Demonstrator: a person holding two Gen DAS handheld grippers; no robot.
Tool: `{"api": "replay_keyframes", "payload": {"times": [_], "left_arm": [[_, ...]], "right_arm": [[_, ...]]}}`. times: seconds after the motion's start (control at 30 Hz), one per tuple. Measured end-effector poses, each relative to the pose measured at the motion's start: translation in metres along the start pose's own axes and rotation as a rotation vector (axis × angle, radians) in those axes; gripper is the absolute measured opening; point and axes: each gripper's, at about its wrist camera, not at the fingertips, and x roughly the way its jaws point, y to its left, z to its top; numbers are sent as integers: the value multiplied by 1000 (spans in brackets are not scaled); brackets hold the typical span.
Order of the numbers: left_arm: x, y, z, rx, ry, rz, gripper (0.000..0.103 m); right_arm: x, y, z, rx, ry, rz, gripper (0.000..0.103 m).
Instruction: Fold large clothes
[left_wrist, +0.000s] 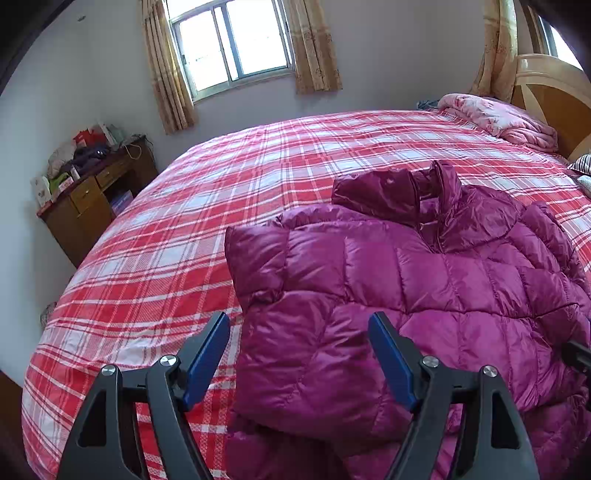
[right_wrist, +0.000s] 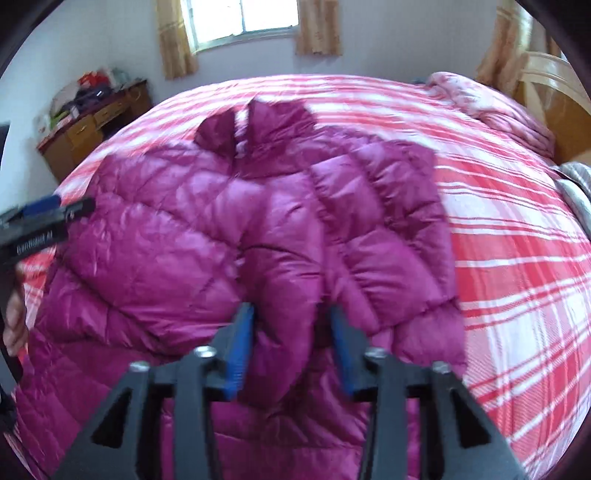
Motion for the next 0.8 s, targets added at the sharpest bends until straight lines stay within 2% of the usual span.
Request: {"api": "replay_keyframes", "payload": {"times": [0.07,0.17,0.3,0.37,0.57,0.8], "left_arm": [[-1,-1,8,5,-20,-4,78],[10,-4,15,-3,7,-36,78],[31,-14,3,-14,72,-67,78],[40,-22,-7,8,93,-50,78],[50,-27,-20,14,93,-42,81],[56,-26,-22,6,114,-52,85]], "right_arm": [[-16,2,6,14,-66,-3,62],[-23,15,18,4,-114,22,62],[3,34,27,-38,-75,61,62],[22,38,25,-39,-31,60,62],[38,37,7,-55,-3,30,62],[49,36,2,-70,10,17,62]]}}
